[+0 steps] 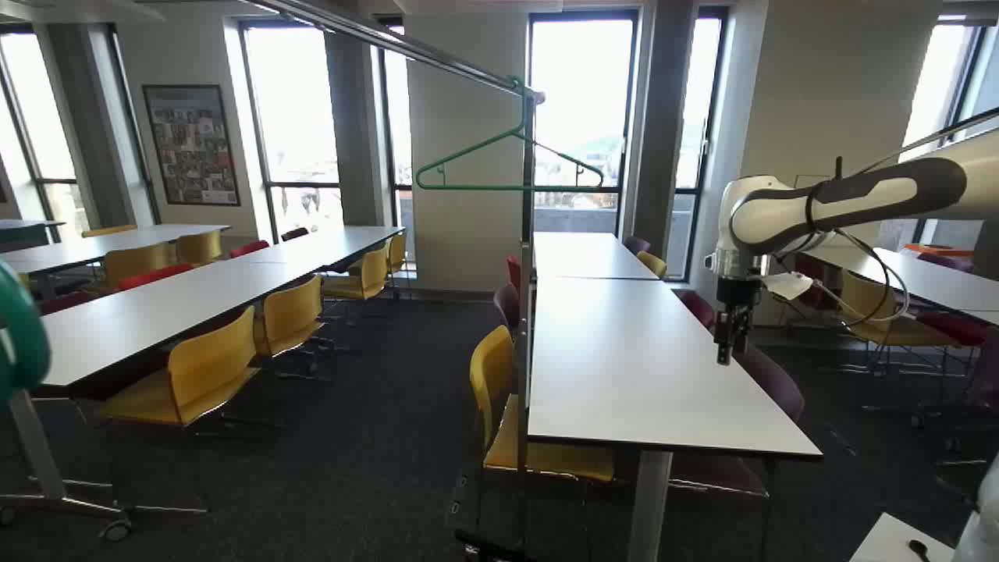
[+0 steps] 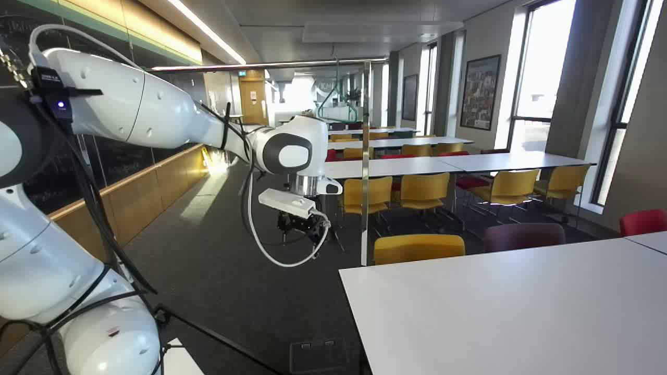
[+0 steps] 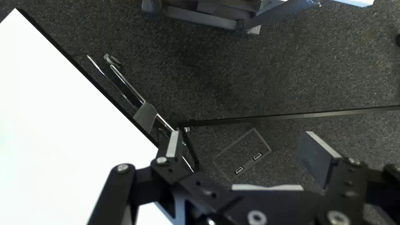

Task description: Put the green hanger on the table

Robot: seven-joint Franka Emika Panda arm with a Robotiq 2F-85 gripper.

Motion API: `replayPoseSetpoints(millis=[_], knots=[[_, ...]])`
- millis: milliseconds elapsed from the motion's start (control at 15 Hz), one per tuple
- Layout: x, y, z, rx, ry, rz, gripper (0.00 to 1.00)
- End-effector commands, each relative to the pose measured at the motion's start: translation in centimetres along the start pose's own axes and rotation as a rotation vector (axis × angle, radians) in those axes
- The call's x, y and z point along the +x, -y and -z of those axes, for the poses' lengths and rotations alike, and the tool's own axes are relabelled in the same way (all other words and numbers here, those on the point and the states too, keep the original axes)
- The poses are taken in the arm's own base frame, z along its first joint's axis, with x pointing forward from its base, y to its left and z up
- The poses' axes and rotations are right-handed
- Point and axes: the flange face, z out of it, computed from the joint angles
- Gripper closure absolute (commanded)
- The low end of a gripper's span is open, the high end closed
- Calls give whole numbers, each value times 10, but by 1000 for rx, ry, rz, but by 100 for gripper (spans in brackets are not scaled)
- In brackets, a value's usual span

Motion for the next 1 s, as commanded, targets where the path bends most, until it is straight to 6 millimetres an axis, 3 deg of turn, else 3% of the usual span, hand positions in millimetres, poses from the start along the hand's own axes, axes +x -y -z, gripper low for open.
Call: replayPoseSetpoints(millis=[0, 467, 933], knots=[[0, 0, 0, 0, 1, 0, 0], [3, 2, 1, -64, -40, -14, 0], [48, 30, 2, -285, -394, -43, 0]])
